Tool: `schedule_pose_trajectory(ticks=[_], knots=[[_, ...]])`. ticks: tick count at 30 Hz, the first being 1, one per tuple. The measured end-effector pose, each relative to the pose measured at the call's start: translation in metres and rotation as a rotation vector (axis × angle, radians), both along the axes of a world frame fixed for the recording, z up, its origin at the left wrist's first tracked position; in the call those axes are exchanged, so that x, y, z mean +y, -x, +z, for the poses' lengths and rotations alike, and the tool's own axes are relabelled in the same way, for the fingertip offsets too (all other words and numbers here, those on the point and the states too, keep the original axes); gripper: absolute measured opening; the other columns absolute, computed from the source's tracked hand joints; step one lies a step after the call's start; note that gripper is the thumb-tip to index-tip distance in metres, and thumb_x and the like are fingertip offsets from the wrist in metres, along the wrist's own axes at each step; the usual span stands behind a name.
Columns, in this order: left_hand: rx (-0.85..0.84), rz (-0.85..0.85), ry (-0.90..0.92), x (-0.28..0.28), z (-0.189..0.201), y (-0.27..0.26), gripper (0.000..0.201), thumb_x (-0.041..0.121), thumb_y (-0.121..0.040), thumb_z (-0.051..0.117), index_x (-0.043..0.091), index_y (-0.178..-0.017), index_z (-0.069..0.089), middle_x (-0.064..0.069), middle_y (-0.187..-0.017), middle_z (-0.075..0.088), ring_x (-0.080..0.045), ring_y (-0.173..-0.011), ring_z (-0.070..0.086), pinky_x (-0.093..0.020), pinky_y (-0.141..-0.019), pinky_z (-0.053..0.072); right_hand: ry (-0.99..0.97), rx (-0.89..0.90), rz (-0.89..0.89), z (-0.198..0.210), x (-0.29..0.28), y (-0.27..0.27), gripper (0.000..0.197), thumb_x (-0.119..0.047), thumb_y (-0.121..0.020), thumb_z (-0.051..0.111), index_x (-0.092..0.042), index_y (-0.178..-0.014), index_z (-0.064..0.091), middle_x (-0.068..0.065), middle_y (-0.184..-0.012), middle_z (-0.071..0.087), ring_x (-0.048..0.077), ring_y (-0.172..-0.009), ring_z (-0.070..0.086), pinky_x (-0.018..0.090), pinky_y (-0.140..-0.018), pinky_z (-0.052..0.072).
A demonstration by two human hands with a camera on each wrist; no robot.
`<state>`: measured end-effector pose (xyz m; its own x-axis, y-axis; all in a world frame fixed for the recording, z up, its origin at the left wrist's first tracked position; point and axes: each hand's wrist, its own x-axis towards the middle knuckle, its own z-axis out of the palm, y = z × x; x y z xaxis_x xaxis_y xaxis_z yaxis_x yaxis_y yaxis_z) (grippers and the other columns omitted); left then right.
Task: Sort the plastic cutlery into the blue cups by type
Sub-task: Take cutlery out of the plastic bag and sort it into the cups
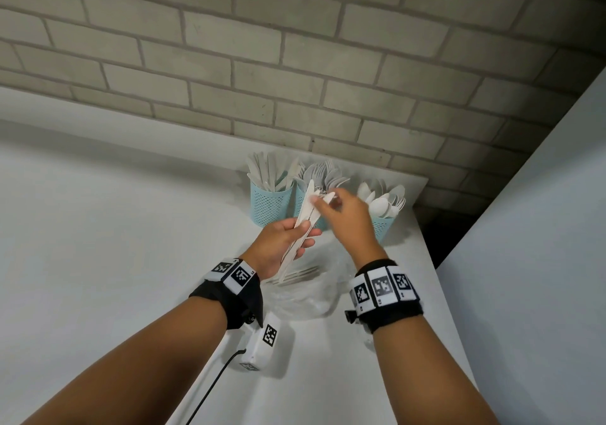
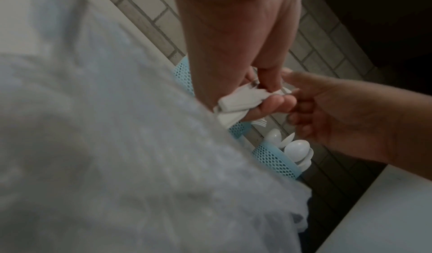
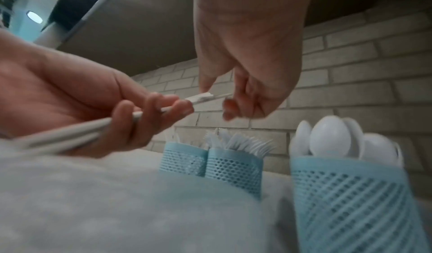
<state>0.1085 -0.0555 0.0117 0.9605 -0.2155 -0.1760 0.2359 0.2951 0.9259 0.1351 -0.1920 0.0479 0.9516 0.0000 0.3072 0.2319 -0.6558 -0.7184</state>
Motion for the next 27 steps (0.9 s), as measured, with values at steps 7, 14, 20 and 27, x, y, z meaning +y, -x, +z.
schedule_pose_trajectory(ticks=[7,14,20,27], knots=[[-0.002,-0.020,-0.022,0.003,0.000,0.002,0.028,0.028,-0.099,0.043,0.013,-0.109,0.065,0.002,-0.094,0.072,-0.003,-0.071,0.068,-0.017,-0.062,0.051,-0.500,0.381,0.137,-0.016,0.008,0.007,0.009,-0.023,-0.091,0.059,-0.019,-0.087,0.066,-0.007,-0.071,0.064,0.003,-0.061,0.055,0.018,-0.061,0.041],[-0.029,-0.078,-0.048,0.005,0.002,0.003,0.029,0.024,-0.101,0.039,0.011,-0.118,0.059,-0.004,-0.100,0.069,-0.007,-0.067,0.069,-0.019,-0.060,0.053,-0.653,0.435,0.236,-0.012,0.011,0.005,0.017,-0.019,-0.096,0.050,-0.011,-0.105,0.062,-0.003,-0.086,0.070,0.007,-0.070,0.066,0.020,-0.068,0.053],[-0.057,-0.139,-0.124,0.005,0.000,0.001,0.034,0.032,-0.102,0.033,0.009,-0.113,0.055,-0.001,-0.080,0.062,-0.004,-0.055,0.058,-0.019,-0.055,0.048,-0.716,0.512,0.281,-0.009,0.017,-0.002,0.012,-0.009,-0.095,0.050,-0.007,-0.102,0.059,0.001,-0.089,0.070,0.010,-0.072,0.070,0.023,-0.069,0.055],[0.022,-0.085,-0.190,0.015,-0.007,-0.003,0.040,0.039,-0.101,0.030,0.016,-0.100,0.062,0.004,-0.066,0.045,-0.007,-0.055,0.038,-0.019,-0.055,0.035,-0.830,0.361,0.048,0.041,0.022,-0.033,0.021,-0.004,-0.095,0.047,0.004,-0.114,0.054,0.015,-0.105,0.067,0.021,-0.084,0.065,0.032,-0.077,0.057]])
